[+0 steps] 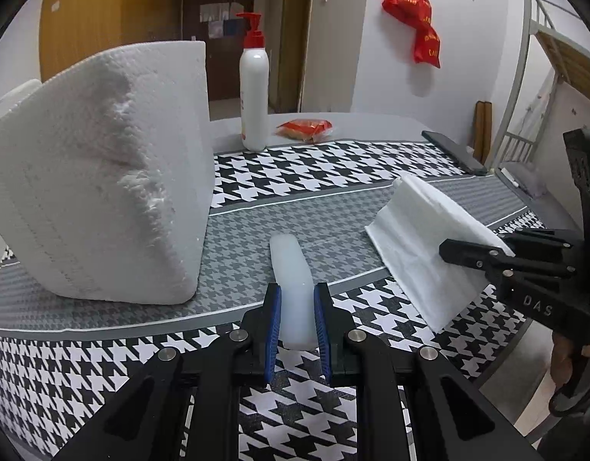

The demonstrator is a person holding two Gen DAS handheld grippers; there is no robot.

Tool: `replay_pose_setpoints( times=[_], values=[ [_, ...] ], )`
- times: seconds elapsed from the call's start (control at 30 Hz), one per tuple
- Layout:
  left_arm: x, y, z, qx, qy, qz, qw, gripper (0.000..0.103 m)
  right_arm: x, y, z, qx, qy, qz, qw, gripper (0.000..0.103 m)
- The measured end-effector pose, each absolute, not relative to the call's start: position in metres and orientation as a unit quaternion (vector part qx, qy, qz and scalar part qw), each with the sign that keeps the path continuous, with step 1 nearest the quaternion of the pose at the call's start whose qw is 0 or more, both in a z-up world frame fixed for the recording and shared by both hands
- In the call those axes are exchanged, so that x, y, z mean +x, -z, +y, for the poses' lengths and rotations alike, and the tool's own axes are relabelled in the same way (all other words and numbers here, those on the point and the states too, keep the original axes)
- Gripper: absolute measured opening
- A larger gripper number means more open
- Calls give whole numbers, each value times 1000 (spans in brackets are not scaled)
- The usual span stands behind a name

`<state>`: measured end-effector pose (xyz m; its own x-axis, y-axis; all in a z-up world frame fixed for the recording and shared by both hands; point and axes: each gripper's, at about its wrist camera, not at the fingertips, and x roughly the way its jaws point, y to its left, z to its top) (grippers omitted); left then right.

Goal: Organize soft objects
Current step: 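Lift the paper towels with the right gripper while the left grips the foam strip, then carry the paper towels and foam strip toward the white foam box with both grippers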

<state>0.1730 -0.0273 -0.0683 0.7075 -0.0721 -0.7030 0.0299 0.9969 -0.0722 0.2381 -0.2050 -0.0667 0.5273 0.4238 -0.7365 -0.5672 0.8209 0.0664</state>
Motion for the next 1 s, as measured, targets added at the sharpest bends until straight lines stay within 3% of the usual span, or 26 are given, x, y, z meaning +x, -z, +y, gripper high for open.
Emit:
replay_pose_setpoints(
  times=[1.0],
  values=[
    [112,24,-18,-18,37,315,948,19,199,26,-209,-65,-296,337,891,12]
  ],
)
